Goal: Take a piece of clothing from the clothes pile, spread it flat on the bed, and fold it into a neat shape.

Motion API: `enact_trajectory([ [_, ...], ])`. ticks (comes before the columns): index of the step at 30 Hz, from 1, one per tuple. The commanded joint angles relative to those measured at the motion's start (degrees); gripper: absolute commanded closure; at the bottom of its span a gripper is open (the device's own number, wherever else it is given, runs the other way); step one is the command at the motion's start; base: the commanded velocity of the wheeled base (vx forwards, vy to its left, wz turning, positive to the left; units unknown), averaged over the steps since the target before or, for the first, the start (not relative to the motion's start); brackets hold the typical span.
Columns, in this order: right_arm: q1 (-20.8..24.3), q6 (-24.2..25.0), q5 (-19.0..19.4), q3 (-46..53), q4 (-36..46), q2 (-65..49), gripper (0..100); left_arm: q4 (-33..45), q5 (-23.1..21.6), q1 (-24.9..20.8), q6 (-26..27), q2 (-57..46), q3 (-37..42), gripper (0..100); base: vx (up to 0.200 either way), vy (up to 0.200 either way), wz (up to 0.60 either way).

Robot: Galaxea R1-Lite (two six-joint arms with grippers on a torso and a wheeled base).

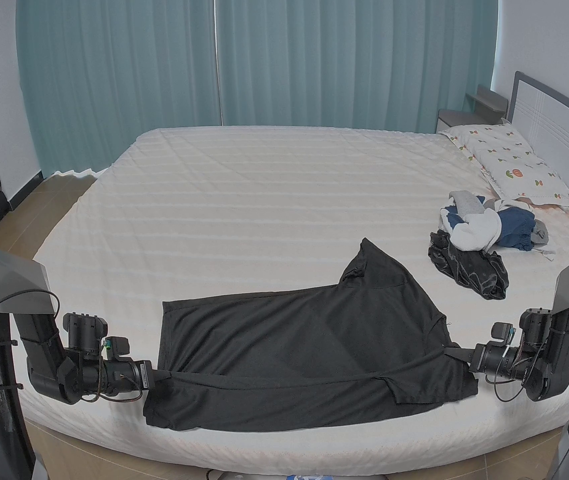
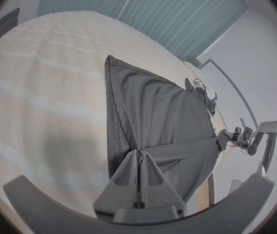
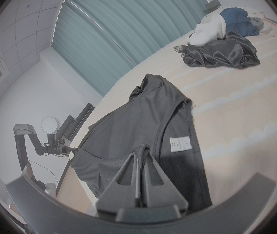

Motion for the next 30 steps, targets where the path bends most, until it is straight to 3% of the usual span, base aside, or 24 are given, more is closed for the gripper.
enact_trajectory([
  [1, 0.2, 1.0, 0.0, -2.4, -0.6, 0.6, 100, 0.0, 0.0, 0.0, 0.0, 0.1, 0.1, 100, 0.0, 0.0, 0.0],
  [14, 1.6, 2.9, 0.5, -2.8, -0.7, 4.1, 100, -0.1, 2.0, 0.6, -1.9, -0.8, 0.1, 100, 0.0, 0.0, 0.0],
  [23, -0.5, 3.1, 5.2, 0.4, -0.7, -0.4, 100, -0.1, 1.9, 1.0, -3.2, -3.4, 0.4, 100, 0.0, 0.0, 0.0],
  [29, -0.5, 2.9, 5.3, 0.6, -0.7, 0.5, 100, -0.1, 2.0, 1.0, -2.7, -3.2, 0.4, 100, 0.0, 0.0, 0.0],
  [30, -0.5, 2.9, 5.3, 0.5, -0.7, 0.8, 100, -0.1, 2.0, 1.0, -2.8, -3.2, 0.4, 0, 0.0, 0.0, 0.0],
])
